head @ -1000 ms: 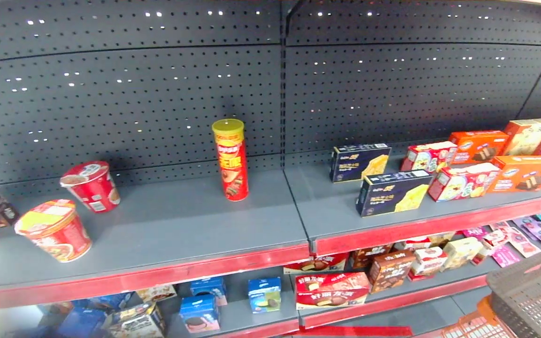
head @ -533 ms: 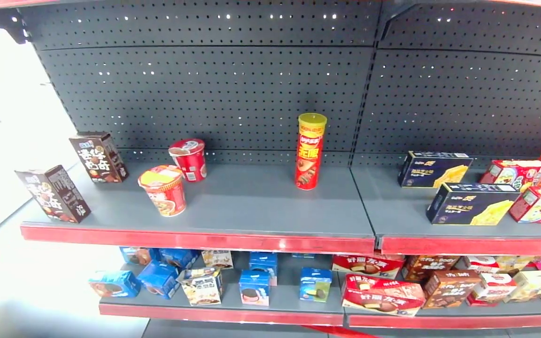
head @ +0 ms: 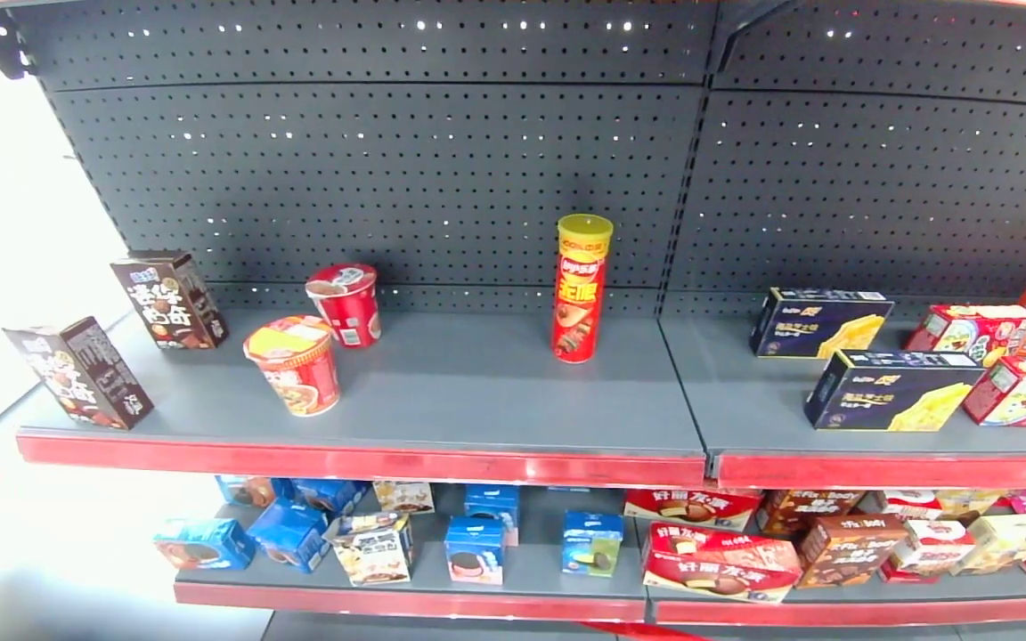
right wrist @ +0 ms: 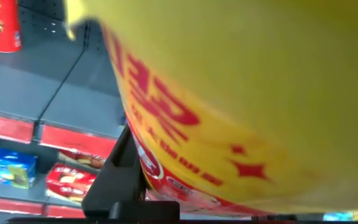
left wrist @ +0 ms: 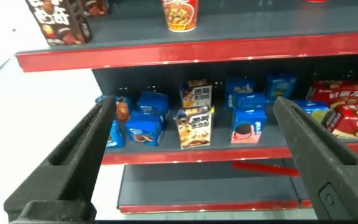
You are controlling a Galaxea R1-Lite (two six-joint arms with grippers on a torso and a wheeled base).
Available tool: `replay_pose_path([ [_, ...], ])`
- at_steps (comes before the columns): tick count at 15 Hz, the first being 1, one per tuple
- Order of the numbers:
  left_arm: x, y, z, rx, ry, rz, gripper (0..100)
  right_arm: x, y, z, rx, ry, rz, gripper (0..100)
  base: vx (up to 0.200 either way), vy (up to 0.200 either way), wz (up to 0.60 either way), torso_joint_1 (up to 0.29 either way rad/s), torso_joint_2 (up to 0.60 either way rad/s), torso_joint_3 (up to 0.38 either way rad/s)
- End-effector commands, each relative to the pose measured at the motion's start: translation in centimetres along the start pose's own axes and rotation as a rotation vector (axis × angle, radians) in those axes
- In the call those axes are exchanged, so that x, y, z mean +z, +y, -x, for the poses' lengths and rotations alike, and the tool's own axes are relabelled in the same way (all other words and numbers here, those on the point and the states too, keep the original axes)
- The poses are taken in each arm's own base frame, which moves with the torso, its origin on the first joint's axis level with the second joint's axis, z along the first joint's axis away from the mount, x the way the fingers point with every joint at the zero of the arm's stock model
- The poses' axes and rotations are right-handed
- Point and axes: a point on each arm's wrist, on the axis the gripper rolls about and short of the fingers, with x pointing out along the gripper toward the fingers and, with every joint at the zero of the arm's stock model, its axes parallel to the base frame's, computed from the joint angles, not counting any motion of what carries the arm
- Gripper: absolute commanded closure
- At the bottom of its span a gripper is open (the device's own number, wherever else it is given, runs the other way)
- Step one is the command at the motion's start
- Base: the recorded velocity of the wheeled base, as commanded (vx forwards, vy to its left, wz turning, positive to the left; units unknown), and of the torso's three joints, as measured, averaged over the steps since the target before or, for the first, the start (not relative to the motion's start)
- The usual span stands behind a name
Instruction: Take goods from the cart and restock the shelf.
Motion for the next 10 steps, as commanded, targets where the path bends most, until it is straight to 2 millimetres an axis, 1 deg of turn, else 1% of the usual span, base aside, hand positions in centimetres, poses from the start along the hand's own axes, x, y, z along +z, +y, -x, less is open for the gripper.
replay_pose_path([
  [1,0.01,0.0,-0.01,0.001,0.0,0.0,0,-0.08,0.04,-0.12,0.006,0.007,0.001,100,0.0,-0.2,0.0,0.007,0.01,0.002],
  [4,0.0,0.0,-0.01,0.002,0.001,0.002,0,-0.02,0.1,-0.16,0.015,0.003,0.0,100,0.0,-0.2,0.0,0.005,0.0,0.001],
  [10,0.01,0.0,-0.01,0.004,0.0,0.006,0,-0.12,0.14,-0.06,0.016,0.004,0.0,100,0.2,0.0,0.0,-0.002,0.0,0.002],
])
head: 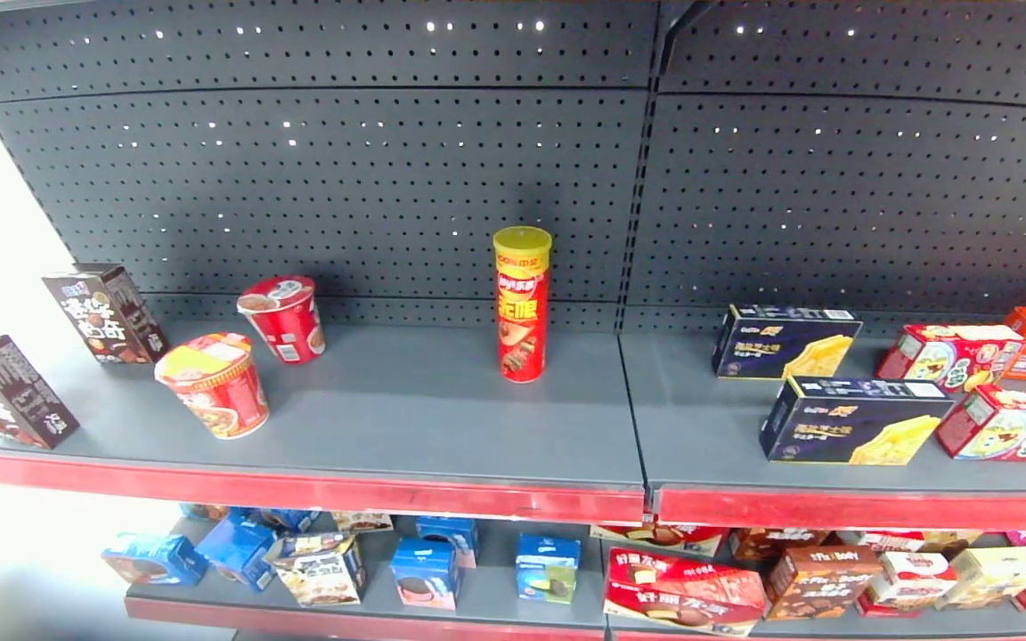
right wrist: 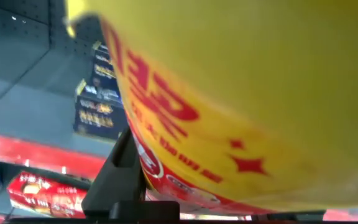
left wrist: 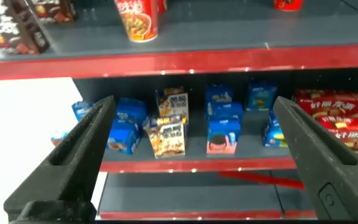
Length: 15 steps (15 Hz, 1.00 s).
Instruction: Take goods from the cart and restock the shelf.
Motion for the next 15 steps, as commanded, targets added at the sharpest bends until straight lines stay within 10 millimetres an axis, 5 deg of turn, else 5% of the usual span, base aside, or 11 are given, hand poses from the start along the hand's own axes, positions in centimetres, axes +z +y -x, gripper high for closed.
replay_pose_path([
  [1,0.01,0.0,-0.01,0.0,0.0,0.0,0,-0.11,0.04,-0.02,0.001,0.003,0.001,100,0.2,0.0,0.0,0.012,0.01,-0.002],
  [3,0.01,0.0,-0.01,0.0,0.0,0.001,0,-0.12,0.05,0.12,0.0,0.0,0.001,100,0.2,0.2,0.0,0.002,0.0,0.0],
  [15,0.01,0.0,-0.01,0.002,0.0,0.004,0,0.84,-0.4,0.27,-0.029,-0.029,-0.011,100,0.0,0.0,0.0,0.0,0.0,0.0],
])
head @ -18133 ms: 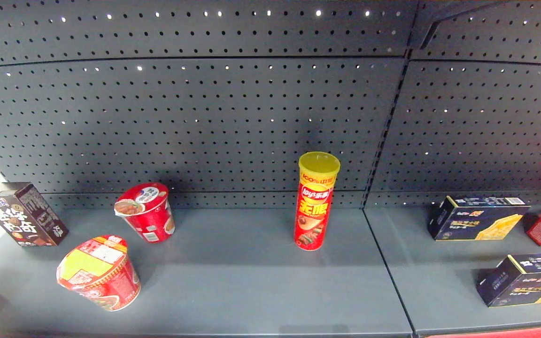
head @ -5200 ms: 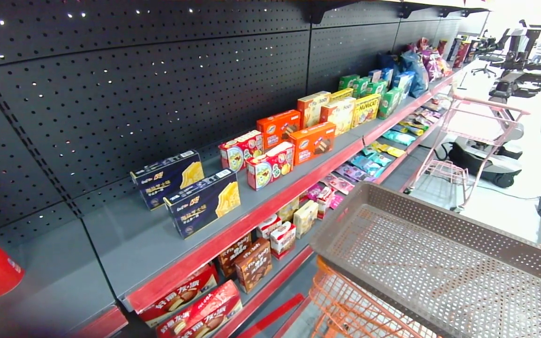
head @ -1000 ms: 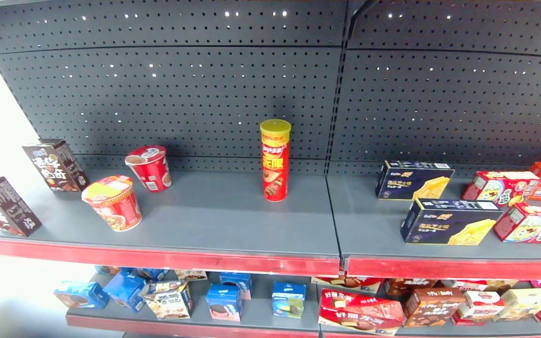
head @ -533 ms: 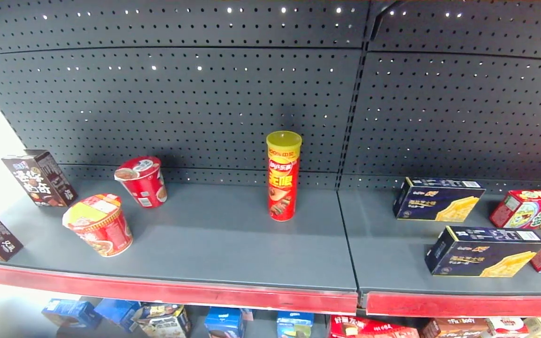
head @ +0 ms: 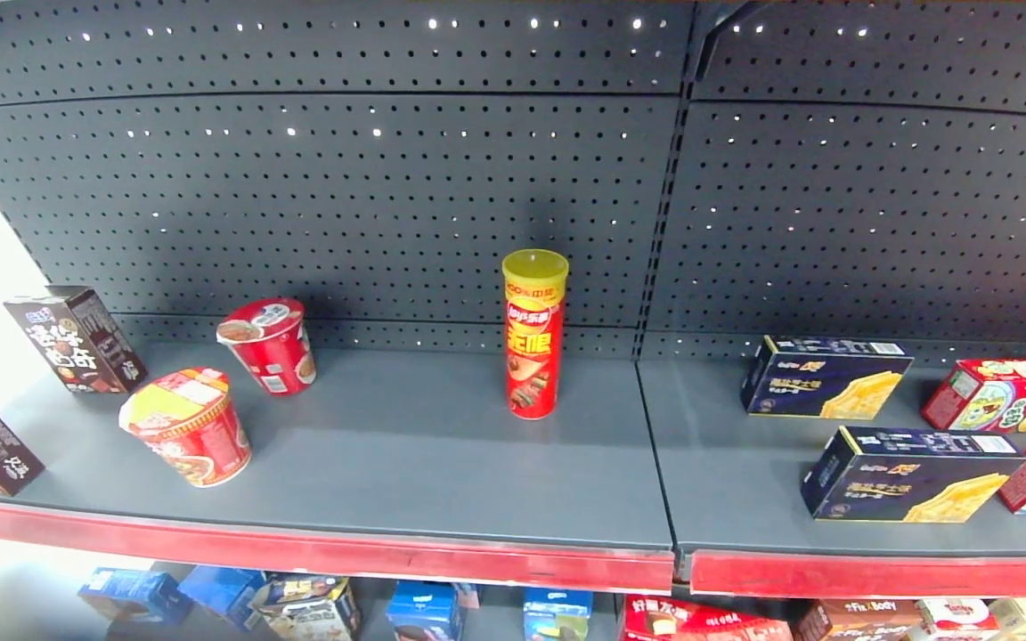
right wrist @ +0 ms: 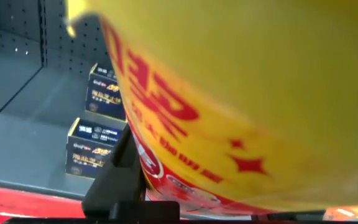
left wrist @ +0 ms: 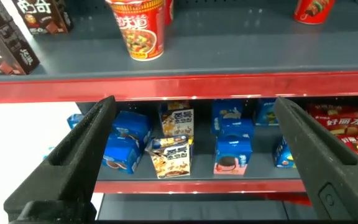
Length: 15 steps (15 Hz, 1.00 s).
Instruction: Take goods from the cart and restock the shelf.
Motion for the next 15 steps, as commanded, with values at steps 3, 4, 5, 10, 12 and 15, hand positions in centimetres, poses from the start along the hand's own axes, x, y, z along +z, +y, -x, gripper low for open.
replay_pose_path([
  [3,0.0,0.0,0.0,0.0,0.0,0.0,0,1.4,-0.6,1.3,-0.051,-0.071,-0.042,100,0.0,0.0,0.0,0.0,0.0,0.0],
  [4,0.0,0.0,0.0,0.0,0.0,-0.002,0,1.5,-0.7,2.7,-0.071,-0.1,-0.051,100,0.0,0.0,0.0,0.0,0.0,0.0],
  [5,0.0,0.0,0.0,0.0,0.0,-0.003,0,1.4,-0.7,3.5,-0.078,-0.102,-0.052,100,0.0,0.0,0.0,0.0,0.0,0.0],
  [10,0.0,0.0,0.0,-0.011,0.0,-0.022,0,-1.5,0.7,11.7,-0.158,-0.075,-0.046,100,0.0,0.0,0.0,0.0,0.0,0.0],
  [12,0.0,0.0,0.0,-0.014,0.001,-0.022,0,-1.6,1.6,14.9,-0.23,-0.088,-0.032,100,0.0,0.0,0.0,0.0,0.0,0.0],
  [15,0.0,0.0,-0.1,-0.017,0.012,-0.02,0,-1.0,1.7,15.9,-0.259,-0.072,-0.032,100,0.0,0.0,0.0,0.0,0.0,0.0],
])
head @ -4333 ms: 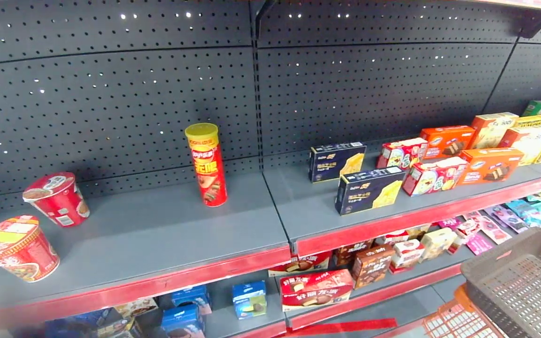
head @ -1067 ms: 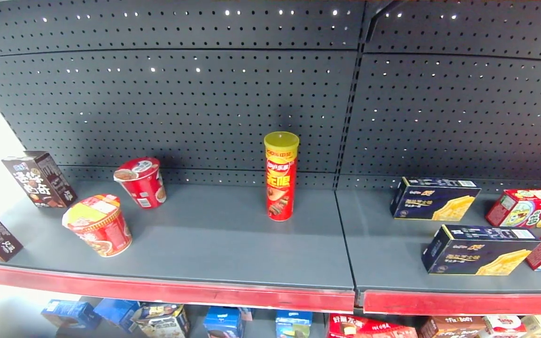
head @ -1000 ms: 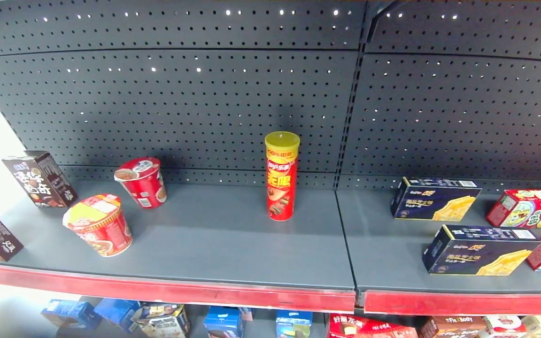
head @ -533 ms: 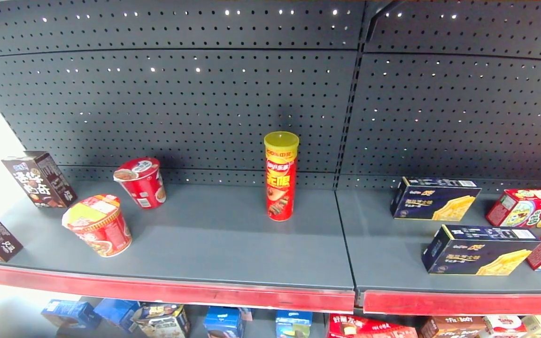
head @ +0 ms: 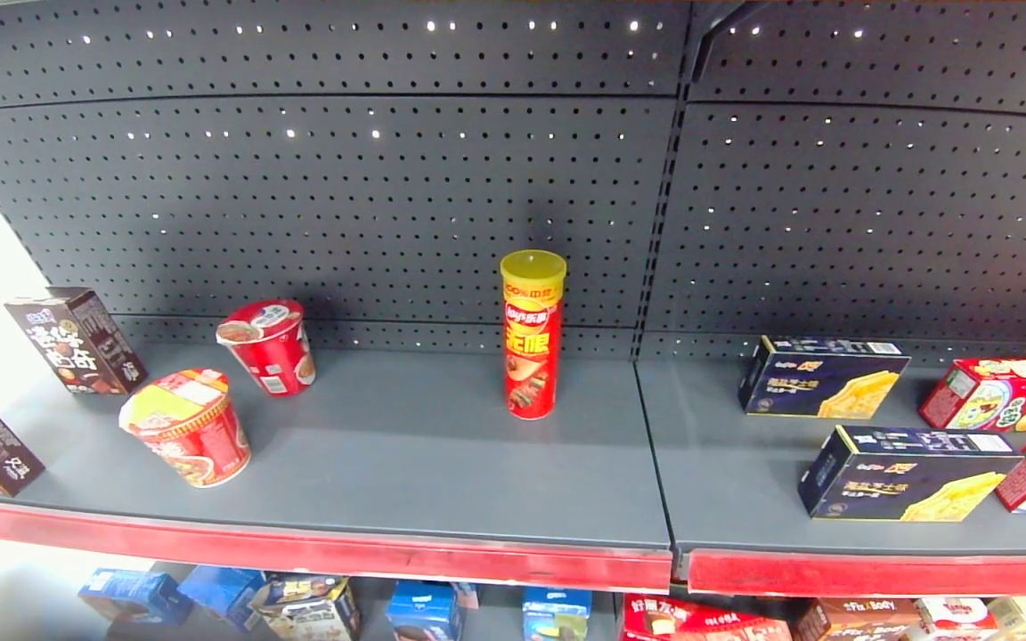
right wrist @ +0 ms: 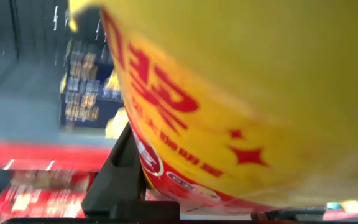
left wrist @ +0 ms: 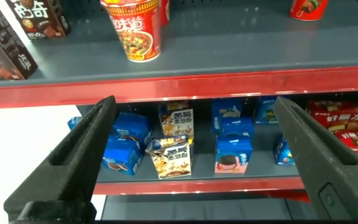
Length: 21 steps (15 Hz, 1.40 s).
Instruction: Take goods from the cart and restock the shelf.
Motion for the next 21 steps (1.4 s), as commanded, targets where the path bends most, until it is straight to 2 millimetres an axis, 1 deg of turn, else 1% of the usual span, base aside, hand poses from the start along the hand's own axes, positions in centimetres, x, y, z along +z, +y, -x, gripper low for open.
replay_pose_path([
  [1,0.0,0.0,0.0,0.002,-0.001,-0.001,0,0.3,0.1,1.7,-0.058,-0.062,0.002,100,0.0,0.0,0.0,0.0,0.0,0.0],
  [3,0.0,0.0,0.0,0.016,-0.002,-0.003,0,0.2,0.1,1.7,-0.101,-0.046,-0.001,100,0.0,0.0,0.0,0.0,0.0,0.0],
  [6,0.0,0.0,0.0,0.017,-0.002,0.008,0,0.4,0.1,1.8,-0.111,-0.048,-0.002,100,0.0,0.0,0.0,0.0,0.0,0.0],
  [9,0.0,0.0,0.0,0.006,-0.004,0.002,0,0.4,0.0,1.9,-0.112,-0.051,-0.002,100,0.2,0.0,0.0,-0.006,0.0,0.004],
  [15,0.0,0.0,0.0,0.016,-0.004,0.02,0,0.5,0.0,1.7,-0.11,-0.044,-0.003,100,0.0,0.0,0.0,0.0,0.0,0.0],
  [18,0.1,0.0,0.0,-0.013,-0.005,-0.021,0,0.8,-0.1,1.7,-0.113,-0.048,-0.011,100,0.0,0.0,0.0,0.0,0.0,0.0],
  [19,0.4,-0.1,0.1,-0.037,-0.021,-0.05,0,1.0,-0.1,1.6,-0.112,-0.047,-0.012,100,0.0,0.0,0.0,0.0,0.0,0.0],
  [20,2.6,-0.1,0.4,-0.083,-0.063,-0.076,0,1.2,-0.2,1.6,-0.116,-0.048,-0.013,100,0.0,0.0,0.0,0.0,0.0,0.0],
  [21,5.1,0.0,0.2,-0.136,-0.063,-0.075,0,1.3,-0.2,1.3,-0.117,-0.039,-0.032,100,0.0,0.0,0.0,0.0,0.0,0.0],
])
